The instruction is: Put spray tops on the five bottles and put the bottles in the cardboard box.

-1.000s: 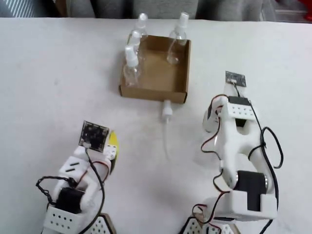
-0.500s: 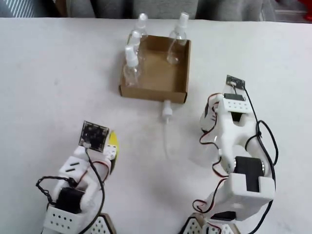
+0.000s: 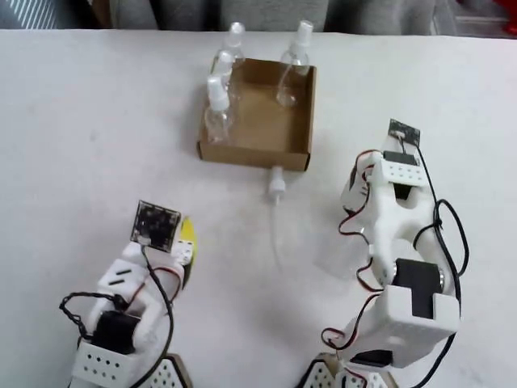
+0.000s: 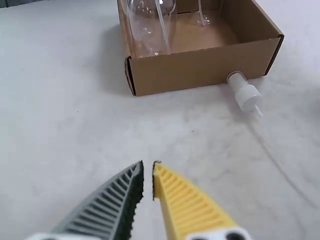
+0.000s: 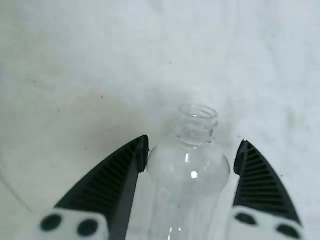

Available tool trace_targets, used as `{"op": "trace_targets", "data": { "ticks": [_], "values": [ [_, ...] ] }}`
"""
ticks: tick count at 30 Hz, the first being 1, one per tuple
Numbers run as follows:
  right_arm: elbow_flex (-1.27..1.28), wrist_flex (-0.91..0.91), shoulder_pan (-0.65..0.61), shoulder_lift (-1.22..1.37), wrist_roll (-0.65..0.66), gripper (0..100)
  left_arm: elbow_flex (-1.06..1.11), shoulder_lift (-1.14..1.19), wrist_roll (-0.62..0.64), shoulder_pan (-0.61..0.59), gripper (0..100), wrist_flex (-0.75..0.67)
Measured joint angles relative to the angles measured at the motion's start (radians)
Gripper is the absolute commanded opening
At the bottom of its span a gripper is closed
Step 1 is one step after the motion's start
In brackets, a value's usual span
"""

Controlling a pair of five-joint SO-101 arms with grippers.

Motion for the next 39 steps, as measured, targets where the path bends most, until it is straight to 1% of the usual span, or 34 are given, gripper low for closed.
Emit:
{"op": "trace_targets", "data": {
  "ticks": [6,17,26,28,29,32,33,35,39],
  "values": [
    [0.034,0.000,0.000,-0.055,-0.005,25.1,0.000,0.000,0.000,0.000,6,0.000],
    [0.095,-0.023,-0.011,-0.063,-0.163,24.8,0.000,0.000,0.000,0.000,6,0.000],
    [0.106,-0.029,-0.011,-0.063,-0.244,24.5,0.000,0.000,0.000,0.000,6,0.000],
    [0.104,-0.029,-0.014,-0.048,-0.253,21.4,0.000,0.000,0.000,0.000,6,0.000],
    [0.103,-0.029,-0.023,-0.032,-0.255,18.3,0.000,0.000,0.000,0.000,6,0.000],
    [0.071,-0.026,-0.026,0.021,-0.258,2.9,0.000,0.000,0.000,0.000,6,0.000],
    [0.057,-0.025,-0.025,0.034,-0.259,0.3,0.000,0.000,0.000,0.000,6,0.002],
    [0.040,-0.023,-0.014,0.051,-0.259,4.0,0.000,0.000,0.000,0.000,6,0.002],
    [0.034,-0.009,-0.008,0.051,-0.258,1.5,0.000,0.000,0.000,0.000,6,0.002]
  ]
}}
